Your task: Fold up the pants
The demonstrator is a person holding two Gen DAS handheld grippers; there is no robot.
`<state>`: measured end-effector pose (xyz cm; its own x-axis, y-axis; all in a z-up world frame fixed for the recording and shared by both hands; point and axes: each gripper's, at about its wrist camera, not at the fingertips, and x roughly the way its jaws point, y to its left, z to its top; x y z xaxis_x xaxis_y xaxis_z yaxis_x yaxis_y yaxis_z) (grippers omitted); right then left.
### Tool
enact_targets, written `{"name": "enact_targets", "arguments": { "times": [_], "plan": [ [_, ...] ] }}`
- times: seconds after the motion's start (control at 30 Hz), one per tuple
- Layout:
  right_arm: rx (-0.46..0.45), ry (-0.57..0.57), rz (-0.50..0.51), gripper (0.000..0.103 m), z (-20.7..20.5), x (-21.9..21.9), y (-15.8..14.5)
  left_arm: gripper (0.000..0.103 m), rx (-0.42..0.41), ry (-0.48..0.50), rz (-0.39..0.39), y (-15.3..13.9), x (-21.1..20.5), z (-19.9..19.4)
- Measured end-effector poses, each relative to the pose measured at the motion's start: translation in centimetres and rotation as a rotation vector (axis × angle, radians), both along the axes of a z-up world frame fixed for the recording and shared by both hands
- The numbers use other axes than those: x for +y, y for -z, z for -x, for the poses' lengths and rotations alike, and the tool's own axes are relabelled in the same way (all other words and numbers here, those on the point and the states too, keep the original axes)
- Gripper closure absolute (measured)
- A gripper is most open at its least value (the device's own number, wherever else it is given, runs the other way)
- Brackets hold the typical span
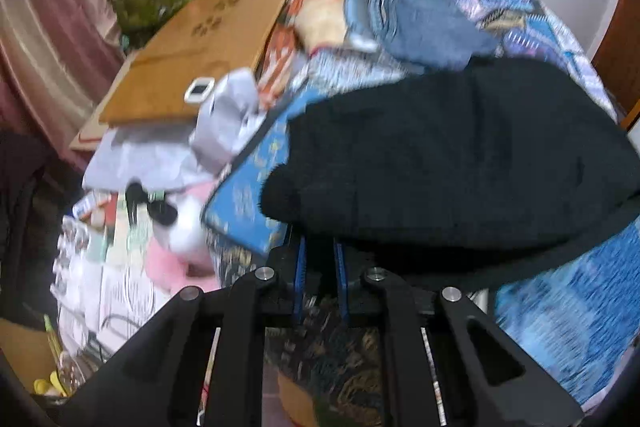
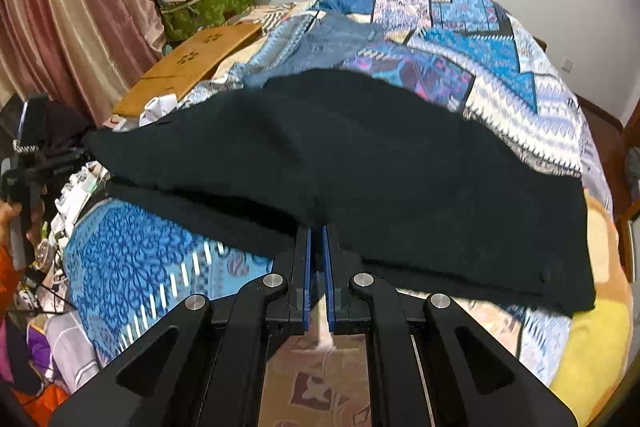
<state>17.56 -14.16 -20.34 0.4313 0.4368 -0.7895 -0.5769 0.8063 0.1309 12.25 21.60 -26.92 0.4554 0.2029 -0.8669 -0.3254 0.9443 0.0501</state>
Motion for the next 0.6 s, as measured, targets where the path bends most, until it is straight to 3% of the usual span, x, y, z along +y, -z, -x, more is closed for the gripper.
{"name": "enact_targets", "arguments": {
  "times": [0.2, 0.37, 0.53, 0.6],
  "plan": [
    [0.019, 0.019, -0.029, 0.098, 0.5, -1.1, -0.4, 0.09, 0.024, -0.018, 0.017, -0.1, 0.6, 1.1],
    [-0.009, 0.082, -0.051, 0.093, 0.6, -3.5, -1.9, 0.084, -0.053, -0.01, -0.028, -4.3, 0.1, 0.6],
    [-0.076, 0.188, -0.053, 0.071, 0.2, -7.4, -3.5, 0.039, -0.151, 0.011, -0.03, -7.9, -1.0, -0.9],
    [-0.105, 0.239, -0.044, 0.056, -0.1, -9.1, -3.9, 0.027, -0.168, 0.036, -0.046, -8.4, -2.1, -2.0]
  ]
}}
